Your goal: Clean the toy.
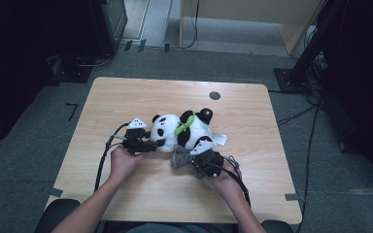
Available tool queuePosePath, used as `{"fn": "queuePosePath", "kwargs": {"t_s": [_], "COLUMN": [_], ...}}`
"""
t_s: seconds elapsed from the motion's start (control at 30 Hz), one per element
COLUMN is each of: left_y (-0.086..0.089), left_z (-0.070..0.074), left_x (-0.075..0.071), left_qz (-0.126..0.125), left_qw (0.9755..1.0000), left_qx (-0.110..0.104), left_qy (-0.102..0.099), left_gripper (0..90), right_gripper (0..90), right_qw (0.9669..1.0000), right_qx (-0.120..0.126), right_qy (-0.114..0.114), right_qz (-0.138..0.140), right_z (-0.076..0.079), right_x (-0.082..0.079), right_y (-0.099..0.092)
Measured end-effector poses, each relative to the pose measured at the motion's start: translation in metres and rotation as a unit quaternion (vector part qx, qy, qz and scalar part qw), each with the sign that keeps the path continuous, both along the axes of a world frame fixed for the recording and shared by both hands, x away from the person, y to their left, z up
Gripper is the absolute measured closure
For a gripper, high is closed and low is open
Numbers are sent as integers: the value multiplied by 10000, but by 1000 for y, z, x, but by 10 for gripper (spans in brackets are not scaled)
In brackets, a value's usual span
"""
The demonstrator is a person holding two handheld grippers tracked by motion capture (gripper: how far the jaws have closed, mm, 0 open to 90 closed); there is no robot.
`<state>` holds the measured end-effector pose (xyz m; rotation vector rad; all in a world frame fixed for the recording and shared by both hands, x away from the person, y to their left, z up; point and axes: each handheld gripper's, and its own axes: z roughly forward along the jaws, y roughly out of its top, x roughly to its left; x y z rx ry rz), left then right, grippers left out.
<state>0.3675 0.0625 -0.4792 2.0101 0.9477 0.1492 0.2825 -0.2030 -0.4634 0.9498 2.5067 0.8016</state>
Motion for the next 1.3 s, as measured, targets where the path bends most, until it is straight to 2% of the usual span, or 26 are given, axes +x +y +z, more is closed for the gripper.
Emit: {"fn": "queuePosePath", "kwargs": {"t_s": [0.13,0.2,0.27,0.47,0.57,0.8,0.87,1.03,1.17,1.23,1.3], "left_y": [0,0,0,-1,-1,0,0,-1,-1,0,0], "left_z": [0,0,0,0,0,-1,-1,-1,-1,-1,-1], "left_x": [0,0,0,0,0,0,-1,-1,-2,-2,-1], "left_qz": [1,-7,2,-4,-8,8,14,24,32,21,28], "left_qw": [10000,10000,10000,10000,10000,10000,10000,10000,10000,10000,10000], "left_qx": [-7,-4,-15,-25,-18,-51,-48,-65,-72,-57,-74], "left_qy": [-1,0,5,11,5,35,27,10,-1,6,20], "left_gripper": [384,385,385,384,384,383,383,382,381,381,380], "right_gripper": [771,770,770,770,770,771,771,772,771,769,770], "right_qw": [9998,9994,9986,9964,9940,9917,9902,9867,9869,9886,9912], "right_qx": [96,177,302,538,722,889,1034,1194,1093,1004,945], "right_qy": [-132,-287,-397,-575,-716,-837,-875,-1086,-1187,-1122,-928], "right_qz": [-100,-110,-192,-303,-405,-391,-341,-182,-72,-72,-81], "right_z": [12,20,29,43,53,70,77,89,86,75,60], "right_x": [-3,-4,-6,-8,-9,-8,-7,-1,9,17,26], "right_y": [-7,-11,-15,-27,-30,-23,-18,-4,14,22,29]}}
